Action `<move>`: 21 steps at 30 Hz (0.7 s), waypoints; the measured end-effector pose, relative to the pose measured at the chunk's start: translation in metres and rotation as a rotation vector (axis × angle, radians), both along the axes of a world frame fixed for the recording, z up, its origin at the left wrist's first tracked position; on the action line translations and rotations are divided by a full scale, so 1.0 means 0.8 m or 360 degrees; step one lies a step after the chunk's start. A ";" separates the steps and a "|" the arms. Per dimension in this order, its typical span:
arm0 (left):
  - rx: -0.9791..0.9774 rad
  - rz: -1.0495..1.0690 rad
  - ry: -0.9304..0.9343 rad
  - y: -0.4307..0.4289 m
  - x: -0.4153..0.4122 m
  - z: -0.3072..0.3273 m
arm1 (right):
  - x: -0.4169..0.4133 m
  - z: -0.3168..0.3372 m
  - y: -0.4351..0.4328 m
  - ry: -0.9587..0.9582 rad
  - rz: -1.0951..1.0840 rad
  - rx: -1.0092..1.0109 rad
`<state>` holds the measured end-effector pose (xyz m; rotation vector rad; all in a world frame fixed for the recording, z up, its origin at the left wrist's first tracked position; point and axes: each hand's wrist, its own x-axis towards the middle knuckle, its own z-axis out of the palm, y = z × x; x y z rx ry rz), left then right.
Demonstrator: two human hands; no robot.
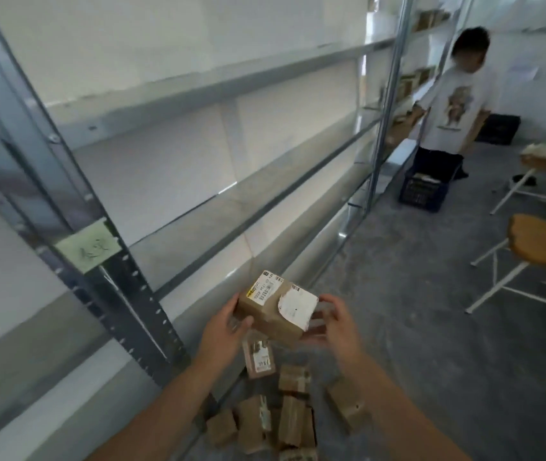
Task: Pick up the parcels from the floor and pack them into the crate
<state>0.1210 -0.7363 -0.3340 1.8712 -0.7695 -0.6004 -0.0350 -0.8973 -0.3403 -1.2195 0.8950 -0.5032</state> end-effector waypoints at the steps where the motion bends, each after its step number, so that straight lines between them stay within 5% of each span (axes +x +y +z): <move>1: -0.0024 0.0053 -0.0037 0.018 -0.004 0.010 | 0.002 0.009 0.010 -0.0018 0.0100 -0.0080; 8: -0.0208 0.0601 -0.0048 0.160 -0.037 0.078 | 0.024 0.048 0.093 -0.0076 0.0702 -0.0304; 21: -0.0574 0.1344 -0.0171 0.481 -0.033 0.201 | 0.134 0.166 0.408 -0.0535 0.1505 0.0341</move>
